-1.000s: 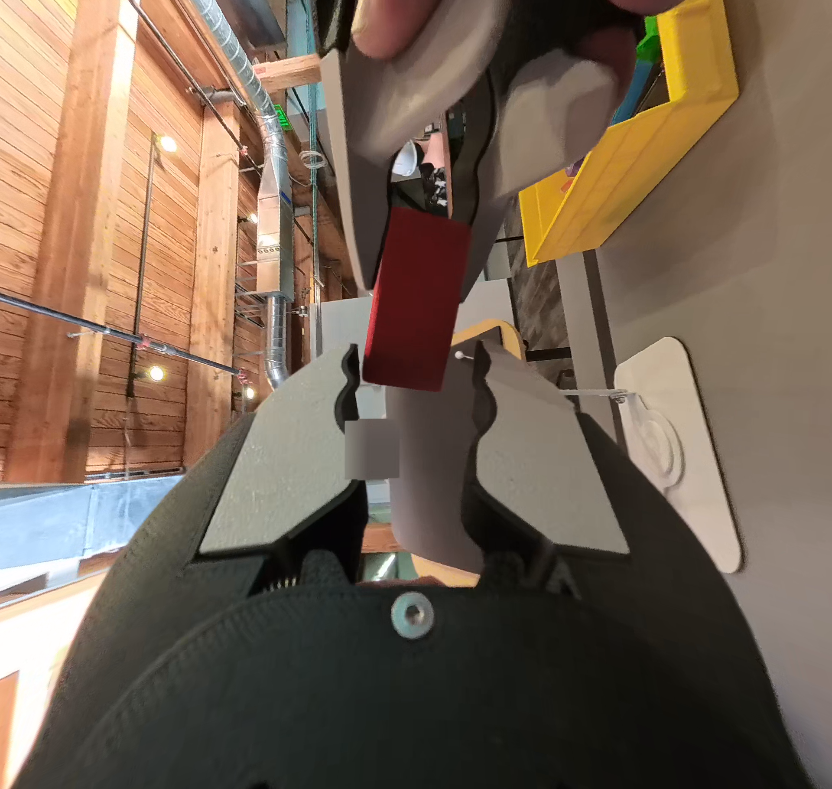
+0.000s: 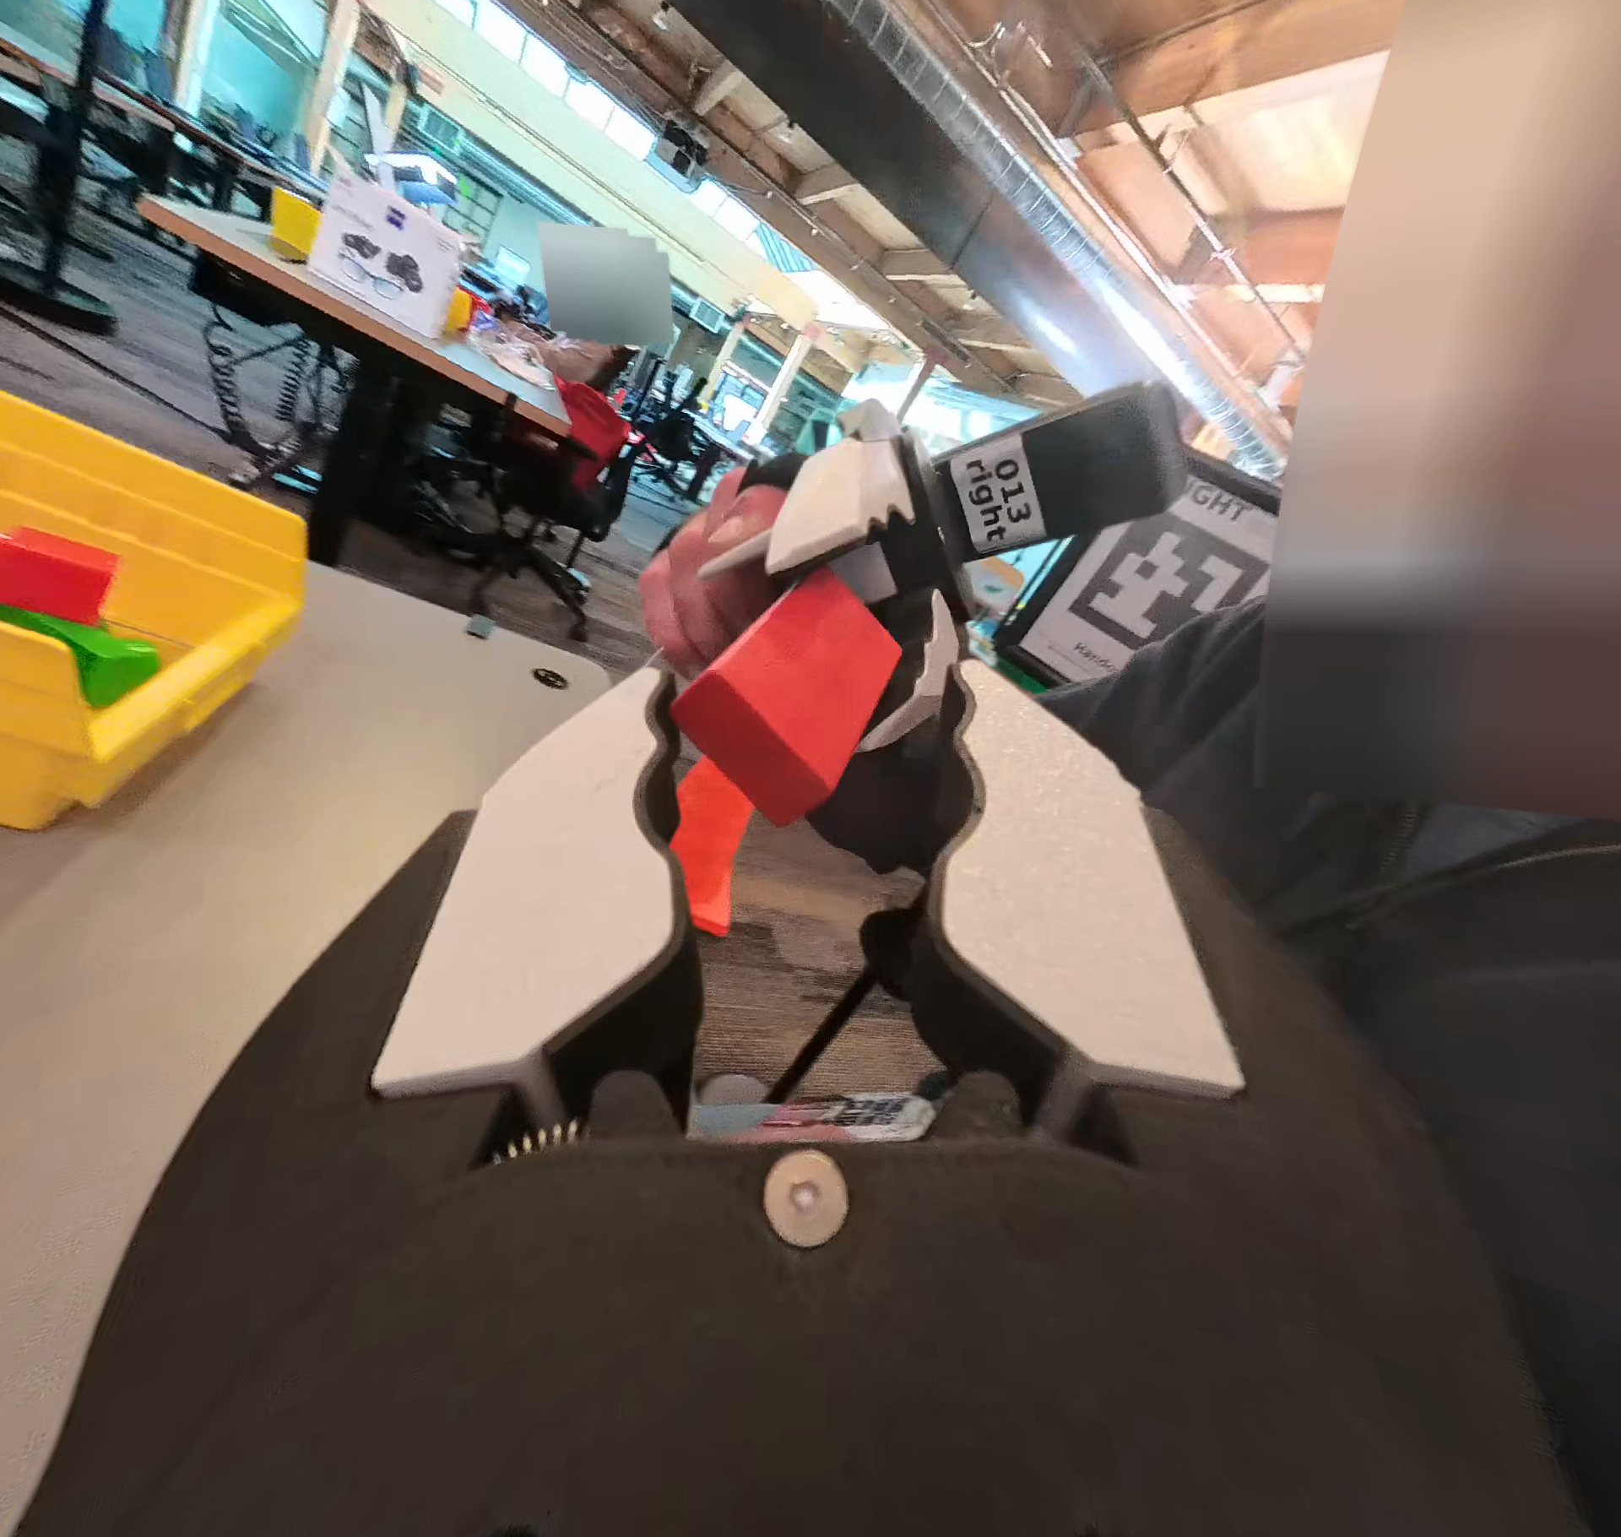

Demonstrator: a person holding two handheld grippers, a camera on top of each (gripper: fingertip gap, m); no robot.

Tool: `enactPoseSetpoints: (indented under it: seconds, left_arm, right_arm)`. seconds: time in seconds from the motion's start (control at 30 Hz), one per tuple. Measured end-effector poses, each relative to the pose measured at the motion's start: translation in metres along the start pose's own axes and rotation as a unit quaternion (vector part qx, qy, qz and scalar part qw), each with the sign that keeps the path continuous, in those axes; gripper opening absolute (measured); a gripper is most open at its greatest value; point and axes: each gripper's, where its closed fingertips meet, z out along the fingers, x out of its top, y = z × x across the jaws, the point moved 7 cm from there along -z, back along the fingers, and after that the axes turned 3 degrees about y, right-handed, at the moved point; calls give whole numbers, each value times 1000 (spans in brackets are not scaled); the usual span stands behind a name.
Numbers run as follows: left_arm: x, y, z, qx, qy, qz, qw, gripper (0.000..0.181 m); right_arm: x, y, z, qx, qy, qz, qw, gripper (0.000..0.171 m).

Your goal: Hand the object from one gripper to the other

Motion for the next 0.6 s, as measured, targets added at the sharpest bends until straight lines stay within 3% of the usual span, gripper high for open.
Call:
enactPoseSetpoints:
  seconds: [0.2,0.33,0.6]
  left_arm:
    - [-15,-4,-3,-37,-12,-67,997,51]
    - [-17,-4,-6,-42,-2,-68,997,28]
    - [-19,-2,-8,-23,6,-27,999,17]
  right_arm:
    - [4,-13,2,26,-55,-120,991,34]
    - [6,-15,0,31,-50,-134,989,34]
    - [-7,-16,1,37,-70,-131,988,33]
